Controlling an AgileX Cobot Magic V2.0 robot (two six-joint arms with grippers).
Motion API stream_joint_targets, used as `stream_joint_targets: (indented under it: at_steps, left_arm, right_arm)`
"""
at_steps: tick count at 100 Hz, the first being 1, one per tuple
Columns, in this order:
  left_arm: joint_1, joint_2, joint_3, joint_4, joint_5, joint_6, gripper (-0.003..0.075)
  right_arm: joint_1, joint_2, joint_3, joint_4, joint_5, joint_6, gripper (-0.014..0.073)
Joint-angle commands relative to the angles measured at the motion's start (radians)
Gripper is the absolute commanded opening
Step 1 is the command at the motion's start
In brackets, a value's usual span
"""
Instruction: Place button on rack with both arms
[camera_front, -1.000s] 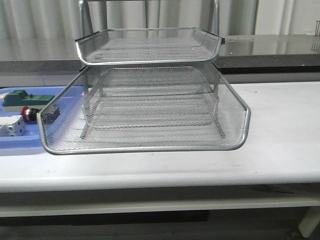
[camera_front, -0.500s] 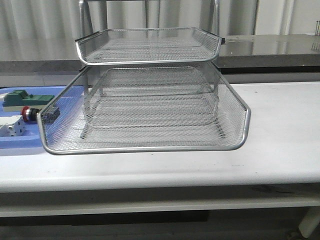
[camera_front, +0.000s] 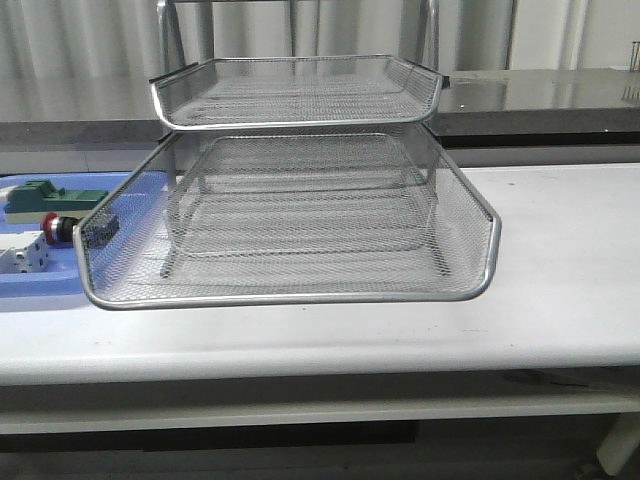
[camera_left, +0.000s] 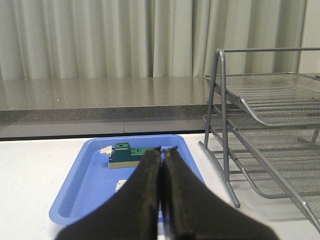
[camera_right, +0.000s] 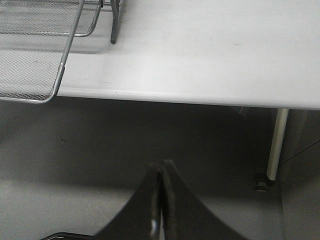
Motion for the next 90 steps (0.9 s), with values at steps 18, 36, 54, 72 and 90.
stream_joint_targets:
  at_steps: [18, 36, 54, 72, 90]
  left_arm:
    - [0.0, -0.034, 0.035, -0.036, -0.115, -0.008, -0.002]
    - [0.0, 0.013, -0.036, -0.152, -0.082, -0.008, -0.002]
    - [0.0, 0.194, -0.204, -0.158, 0.032, -0.008, -0.002]
    - [0.0, 0.461, -0.423, -0.131, 0.17, -0.008, -0.002]
    - [0.0, 0.737, -0.671, 0.001, 0.378, -0.001, -0.002]
  right_arm:
    - [-0.003, 0.005, -0.026, -0.013, -0.055, -0.002, -0.0067]
    - [-0.003, 0.005, -0.026, -0.013, -0.055, -0.002, -0.0067]
    - [-0.003, 0.005, -0.026, -0.013, -0.055, -0.002, -0.0067]
    - [-0.003, 0.005, -0.026, -0.013, -0.055, -0.002, -0.0067]
    - [-0.003, 0.005, -0.026, -0.013, -0.055, -0.002, -0.0067]
